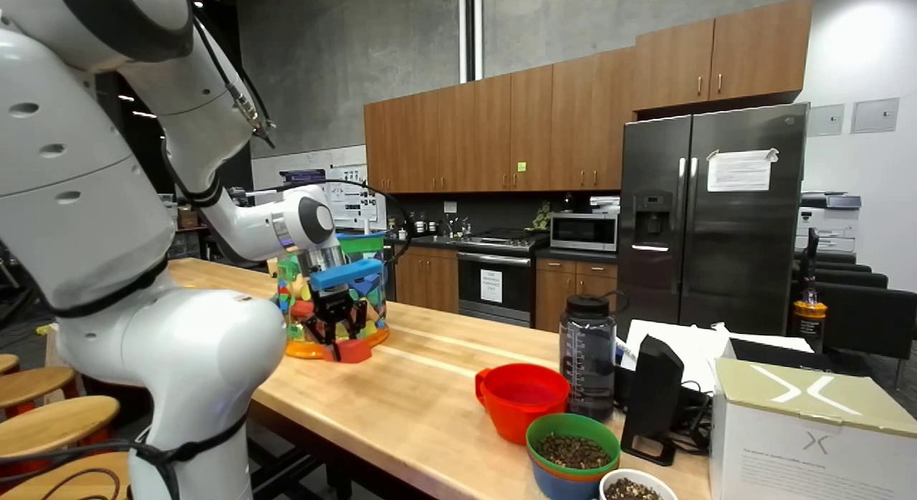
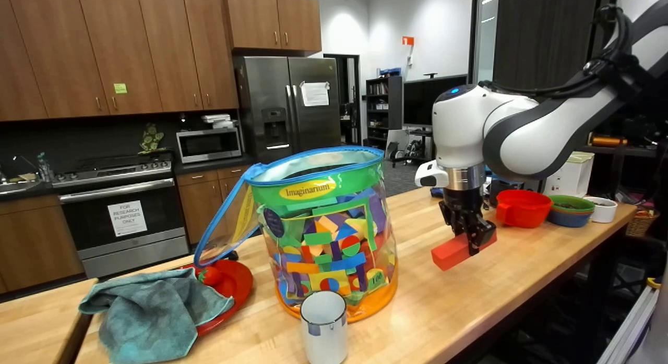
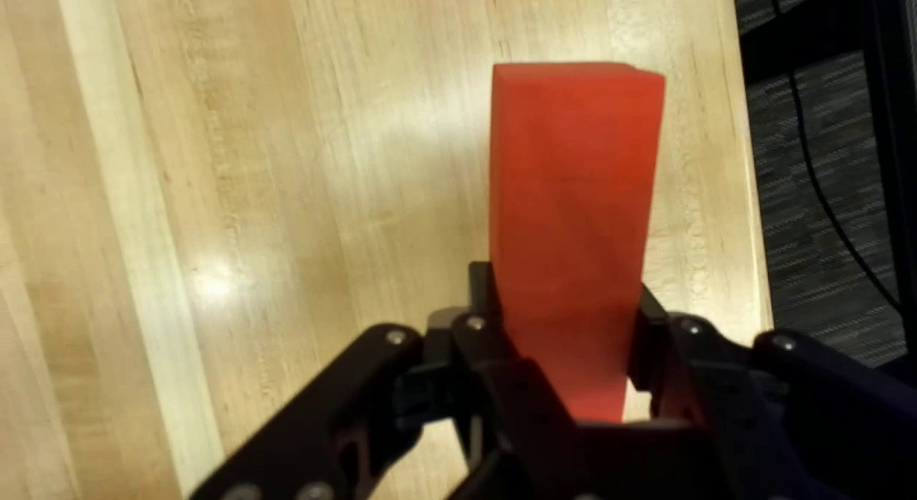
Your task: Remove one orange block from the toy bag
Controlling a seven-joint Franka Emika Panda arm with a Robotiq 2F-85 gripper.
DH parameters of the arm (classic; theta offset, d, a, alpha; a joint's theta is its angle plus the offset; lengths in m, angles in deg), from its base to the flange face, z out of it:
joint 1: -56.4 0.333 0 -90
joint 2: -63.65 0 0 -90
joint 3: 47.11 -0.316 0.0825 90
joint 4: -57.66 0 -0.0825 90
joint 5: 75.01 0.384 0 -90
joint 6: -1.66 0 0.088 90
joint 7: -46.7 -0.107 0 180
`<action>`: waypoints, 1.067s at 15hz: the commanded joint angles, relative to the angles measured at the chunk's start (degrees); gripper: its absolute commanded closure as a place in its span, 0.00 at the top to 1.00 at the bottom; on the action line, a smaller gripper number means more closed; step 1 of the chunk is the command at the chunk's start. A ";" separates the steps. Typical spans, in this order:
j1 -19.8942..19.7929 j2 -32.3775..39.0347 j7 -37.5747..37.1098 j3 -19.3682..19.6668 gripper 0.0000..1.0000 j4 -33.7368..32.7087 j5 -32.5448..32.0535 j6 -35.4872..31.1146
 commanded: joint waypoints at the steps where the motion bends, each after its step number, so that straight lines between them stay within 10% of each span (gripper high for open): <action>1: -0.96 0.36 -3.20 -0.92 0.16 -0.06 -4.73 1.94; 10: 0.15 1.29 -6.46 -0.87 0.16 -0.04 -6.32 5.20; 16: 4.08 3.33 -10.11 -1.22 0.16 -0.08 3.67 5.01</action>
